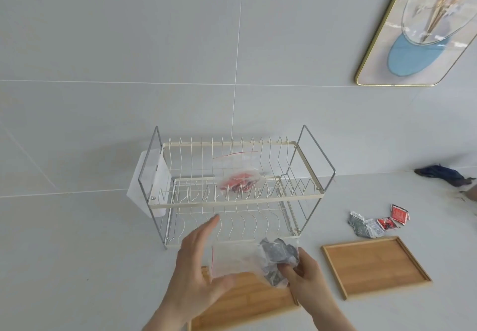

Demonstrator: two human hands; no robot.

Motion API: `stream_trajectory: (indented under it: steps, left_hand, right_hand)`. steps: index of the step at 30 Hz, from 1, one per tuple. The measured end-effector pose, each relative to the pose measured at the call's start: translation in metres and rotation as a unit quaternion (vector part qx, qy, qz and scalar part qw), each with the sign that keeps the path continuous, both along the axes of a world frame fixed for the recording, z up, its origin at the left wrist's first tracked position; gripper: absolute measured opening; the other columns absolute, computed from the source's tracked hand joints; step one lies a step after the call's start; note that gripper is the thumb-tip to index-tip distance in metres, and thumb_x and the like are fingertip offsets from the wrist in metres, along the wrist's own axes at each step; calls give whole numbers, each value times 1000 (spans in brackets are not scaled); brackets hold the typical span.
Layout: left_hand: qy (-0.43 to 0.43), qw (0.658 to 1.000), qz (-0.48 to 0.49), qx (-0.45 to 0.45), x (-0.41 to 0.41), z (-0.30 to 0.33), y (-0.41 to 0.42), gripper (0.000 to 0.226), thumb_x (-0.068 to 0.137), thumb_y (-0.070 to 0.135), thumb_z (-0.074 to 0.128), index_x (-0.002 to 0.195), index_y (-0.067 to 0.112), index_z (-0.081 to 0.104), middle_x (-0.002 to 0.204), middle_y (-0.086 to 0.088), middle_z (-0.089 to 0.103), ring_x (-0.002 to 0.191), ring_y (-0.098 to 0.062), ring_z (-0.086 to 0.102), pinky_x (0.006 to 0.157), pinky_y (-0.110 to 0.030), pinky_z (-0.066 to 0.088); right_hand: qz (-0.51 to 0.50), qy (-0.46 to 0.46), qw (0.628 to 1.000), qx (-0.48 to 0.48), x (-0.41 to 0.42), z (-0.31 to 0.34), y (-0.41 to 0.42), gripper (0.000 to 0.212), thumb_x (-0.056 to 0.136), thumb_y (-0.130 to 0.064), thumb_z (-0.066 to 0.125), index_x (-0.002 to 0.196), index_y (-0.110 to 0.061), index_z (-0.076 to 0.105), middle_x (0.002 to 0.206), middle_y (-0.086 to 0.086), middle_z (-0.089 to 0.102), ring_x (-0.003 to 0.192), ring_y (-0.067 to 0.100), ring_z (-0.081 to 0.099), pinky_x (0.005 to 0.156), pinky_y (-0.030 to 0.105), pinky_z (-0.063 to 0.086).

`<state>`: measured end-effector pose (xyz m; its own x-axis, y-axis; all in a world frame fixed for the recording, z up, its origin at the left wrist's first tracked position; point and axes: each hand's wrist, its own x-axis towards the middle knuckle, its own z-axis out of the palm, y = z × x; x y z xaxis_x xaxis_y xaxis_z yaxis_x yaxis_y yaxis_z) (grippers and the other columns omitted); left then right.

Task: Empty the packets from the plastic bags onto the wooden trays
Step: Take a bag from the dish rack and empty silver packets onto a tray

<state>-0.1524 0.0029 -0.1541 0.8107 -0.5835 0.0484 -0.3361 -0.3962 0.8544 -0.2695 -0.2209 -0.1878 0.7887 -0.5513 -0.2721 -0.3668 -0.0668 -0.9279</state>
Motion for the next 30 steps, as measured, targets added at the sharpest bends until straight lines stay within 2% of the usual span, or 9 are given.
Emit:
stream_trajectory:
  steps: [2,5,8,10,13,16,20,24,30]
  left_hand:
    - [-75,995,-29,67,2,-4,-11,92,68,50,82,146,53,32,148,41,31,144,12,21,117,-23,19]
    - [-62,991,-1,115,3,-13,-21,55,82,39,77,119,64,45,121,38,57,122,10,50,108,-25,42]
    - [-21,991,18,134,4,-22,-24,24,88,33,72,89,53,60,92,34,70,92,18,63,85,-21,53]
    - [-8,991,49,125,4,-26,-23,15,89,29,71,83,42,67,87,35,73,88,17,66,81,-22,55]
    - [2,990,76,115,5,-32,-19,13,91,28,71,87,41,71,90,39,72,90,13,68,84,-25,56]
    - [23,990,70,117,6,-37,-18,15,92,27,69,88,41,72,89,37,73,90,12,68,83,-24,56]
    - [27,990,80,114,5,-43,-17,14,93,27,68,88,39,72,88,35,73,88,11,67,80,-21,56]
    - [34,990,76,115,3,-46,-17,15,94,28,66,88,40,72,89,36,72,88,13,66,80,-19,54]
    - [34,991,70,108,3,-49,-18,15,95,27,66,88,40,71,90,37,72,91,16,66,82,-21,56]
  right_hand:
    - [19,32,998,-49,3,-2,-5,22,75,-35,65,89,-19,66,86,14,75,84,41,68,79,60,56]
    - [54,40,992,-105,5,4,-7,17,77,-34,64,85,-19,63,79,8,72,70,31,64,67,50,55]
    - [69,41,987,-141,2,9,-8,8,82,-25,69,79,-27,63,76,1,73,69,26,66,62,36,51]
    - [78,39,982,-169,0,10,-11,13,79,-20,78,80,-29,68,75,-6,76,68,17,69,66,32,55]
    - [76,18,974,-214,-5,12,-13,21,71,-16,88,82,-30,76,78,-13,78,73,9,71,70,25,57]
    - [60,-1,968,-244,-9,13,-13,30,70,-13,90,75,-38,74,75,-11,78,74,8,70,65,19,54]
    - [49,-21,962,-269,-11,10,-12,32,75,-9,86,71,-39,75,71,-14,74,70,8,70,62,24,56]
    - [26,-29,959,-279,-13,11,-10,19,80,-14,83,73,-30,77,72,-15,75,72,9,70,67,25,54]
    - [7,-47,961,-271,-13,19,-6,18,83,-11,80,78,-27,76,77,-16,77,74,7,72,71,26,56]
